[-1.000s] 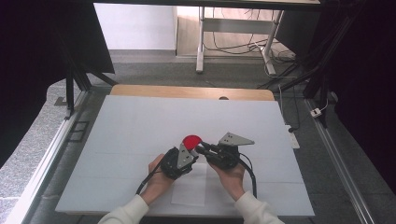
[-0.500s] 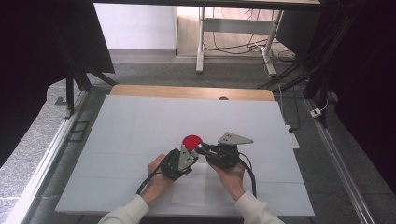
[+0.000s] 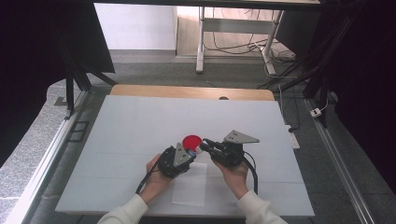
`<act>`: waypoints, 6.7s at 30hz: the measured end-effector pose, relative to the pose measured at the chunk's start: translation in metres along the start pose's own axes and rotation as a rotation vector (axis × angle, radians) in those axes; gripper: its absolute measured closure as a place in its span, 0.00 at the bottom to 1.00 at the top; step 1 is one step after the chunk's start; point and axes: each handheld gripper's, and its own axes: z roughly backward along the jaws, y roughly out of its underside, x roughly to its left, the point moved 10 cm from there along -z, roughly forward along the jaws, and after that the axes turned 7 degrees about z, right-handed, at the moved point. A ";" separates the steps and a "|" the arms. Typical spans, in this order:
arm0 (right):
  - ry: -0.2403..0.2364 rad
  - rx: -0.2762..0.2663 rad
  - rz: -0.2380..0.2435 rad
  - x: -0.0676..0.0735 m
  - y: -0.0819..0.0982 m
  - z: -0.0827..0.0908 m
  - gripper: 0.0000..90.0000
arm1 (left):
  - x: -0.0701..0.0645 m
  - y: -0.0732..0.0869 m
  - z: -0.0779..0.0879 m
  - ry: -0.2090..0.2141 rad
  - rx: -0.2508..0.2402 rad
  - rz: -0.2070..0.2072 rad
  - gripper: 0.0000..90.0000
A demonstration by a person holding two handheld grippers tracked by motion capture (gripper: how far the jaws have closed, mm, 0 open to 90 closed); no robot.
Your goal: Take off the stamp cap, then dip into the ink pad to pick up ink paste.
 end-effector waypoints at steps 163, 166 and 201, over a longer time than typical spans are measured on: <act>0.040 0.133 0.106 -0.046 0.009 -0.060 0.84 | 0.079 0.099 0.111 -0.072 0.017 0.205 0.72; 0.035 0.140 0.110 -0.045 0.010 -0.064 0.84 | 0.079 0.099 0.110 -0.072 0.019 0.201 0.72; 0.035 0.225 0.174 -0.042 0.031 -0.082 0.84 | 0.077 0.100 0.110 -0.065 0.026 0.193 0.72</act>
